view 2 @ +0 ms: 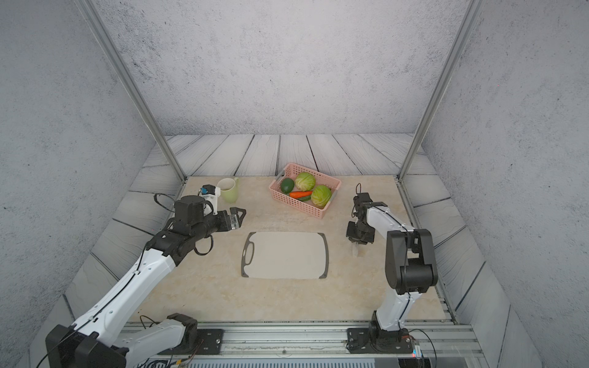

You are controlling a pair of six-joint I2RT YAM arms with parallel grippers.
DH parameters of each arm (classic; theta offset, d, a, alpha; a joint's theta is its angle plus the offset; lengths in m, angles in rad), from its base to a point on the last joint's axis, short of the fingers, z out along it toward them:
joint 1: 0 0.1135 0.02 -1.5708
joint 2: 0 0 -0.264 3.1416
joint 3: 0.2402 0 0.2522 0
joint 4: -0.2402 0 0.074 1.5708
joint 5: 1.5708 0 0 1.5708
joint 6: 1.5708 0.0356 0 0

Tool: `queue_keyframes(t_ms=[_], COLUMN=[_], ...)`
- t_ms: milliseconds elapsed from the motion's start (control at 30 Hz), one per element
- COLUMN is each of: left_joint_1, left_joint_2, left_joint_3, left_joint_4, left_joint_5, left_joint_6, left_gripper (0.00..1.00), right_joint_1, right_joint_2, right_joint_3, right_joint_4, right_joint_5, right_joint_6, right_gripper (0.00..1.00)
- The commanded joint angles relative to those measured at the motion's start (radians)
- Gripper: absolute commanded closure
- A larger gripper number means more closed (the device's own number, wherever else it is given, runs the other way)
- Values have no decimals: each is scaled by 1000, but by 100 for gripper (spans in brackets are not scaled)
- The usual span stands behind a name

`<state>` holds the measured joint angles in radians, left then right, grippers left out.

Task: Align the knife with the edge of the cutting board
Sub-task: Pick up the knife at the center of the board.

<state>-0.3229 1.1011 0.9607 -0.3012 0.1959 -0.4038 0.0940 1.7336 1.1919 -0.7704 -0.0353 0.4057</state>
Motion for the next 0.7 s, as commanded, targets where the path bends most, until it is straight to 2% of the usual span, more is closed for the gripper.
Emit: queue_keyframes(t_ms=[0, 400, 667], left_joint_1=[-6, -15, -18], left_joint_2=[5, 0, -2], left_joint_3=[31, 31, 31], left_joint_4=[-10, -12, -13], left_joint_5=[5, 0, -3], left_joint_6=[11, 10, 12], left_gripper=[2, 2, 2], right_joint_1=[-2, 44, 92], right_joint_2=[-65, -211, -209], right_joint_3=[-34, -226, -291], right_joint_4=[-22, 34, 55], right_joint_5=[-14, -55, -51], right_joint_6=[20, 73, 89], right_gripper=[100, 100, 100])
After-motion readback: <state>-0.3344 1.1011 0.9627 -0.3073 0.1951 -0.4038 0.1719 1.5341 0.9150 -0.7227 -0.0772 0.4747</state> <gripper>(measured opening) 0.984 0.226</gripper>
